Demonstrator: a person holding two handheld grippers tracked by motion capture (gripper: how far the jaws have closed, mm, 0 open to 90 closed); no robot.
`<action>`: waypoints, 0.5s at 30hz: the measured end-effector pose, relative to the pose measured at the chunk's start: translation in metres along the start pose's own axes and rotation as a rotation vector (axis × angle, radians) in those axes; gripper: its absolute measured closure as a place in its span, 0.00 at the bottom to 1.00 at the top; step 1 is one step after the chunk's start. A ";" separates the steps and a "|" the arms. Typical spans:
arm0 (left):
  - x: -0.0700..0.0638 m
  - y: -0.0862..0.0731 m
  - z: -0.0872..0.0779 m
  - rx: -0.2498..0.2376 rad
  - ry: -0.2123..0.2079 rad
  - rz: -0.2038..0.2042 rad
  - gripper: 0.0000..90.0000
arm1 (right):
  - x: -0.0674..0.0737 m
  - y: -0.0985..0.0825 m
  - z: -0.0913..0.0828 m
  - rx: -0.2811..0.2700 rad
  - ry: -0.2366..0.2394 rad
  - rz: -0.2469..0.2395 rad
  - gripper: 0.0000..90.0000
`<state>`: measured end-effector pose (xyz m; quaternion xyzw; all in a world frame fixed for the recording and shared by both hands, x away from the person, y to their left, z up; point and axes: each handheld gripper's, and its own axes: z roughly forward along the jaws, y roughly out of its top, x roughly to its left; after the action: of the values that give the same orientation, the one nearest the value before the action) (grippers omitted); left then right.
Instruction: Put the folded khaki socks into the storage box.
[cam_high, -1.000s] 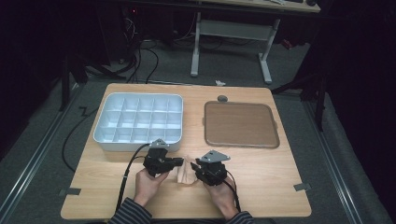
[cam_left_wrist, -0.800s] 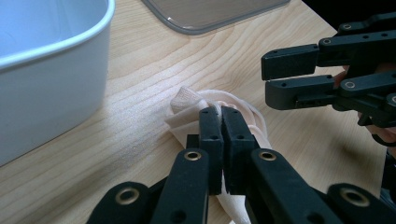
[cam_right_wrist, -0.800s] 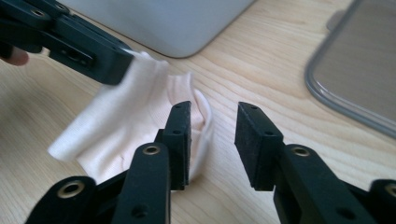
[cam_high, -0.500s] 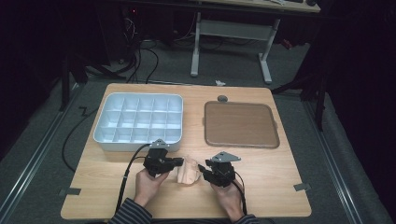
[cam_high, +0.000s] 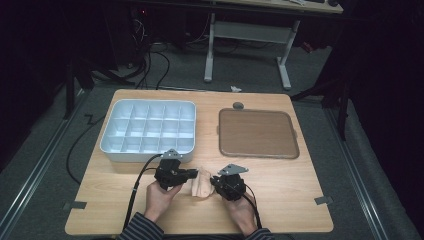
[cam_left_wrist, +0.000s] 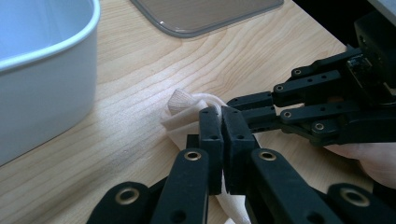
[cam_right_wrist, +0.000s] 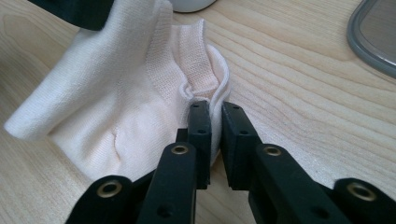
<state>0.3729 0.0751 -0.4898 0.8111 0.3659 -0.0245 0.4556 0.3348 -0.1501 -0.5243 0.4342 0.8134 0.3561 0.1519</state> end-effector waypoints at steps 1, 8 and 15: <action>0.000 0.000 0.000 0.000 0.000 0.001 0.98 | 0.000 0.000 0.000 0.000 -0.002 -0.008 0.94; -0.002 0.005 0.001 -0.009 -0.019 -0.003 0.98 | 0.001 0.000 0.001 0.002 -0.003 -0.018 0.95; -0.005 0.010 0.004 -0.001 -0.023 0.011 0.98 | 0.004 0.001 0.002 0.002 0.000 -0.027 0.95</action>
<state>0.3762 0.0663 -0.4832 0.8126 0.3563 -0.0313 0.4602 0.3344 -0.1460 -0.5245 0.4232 0.8196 0.3532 0.1560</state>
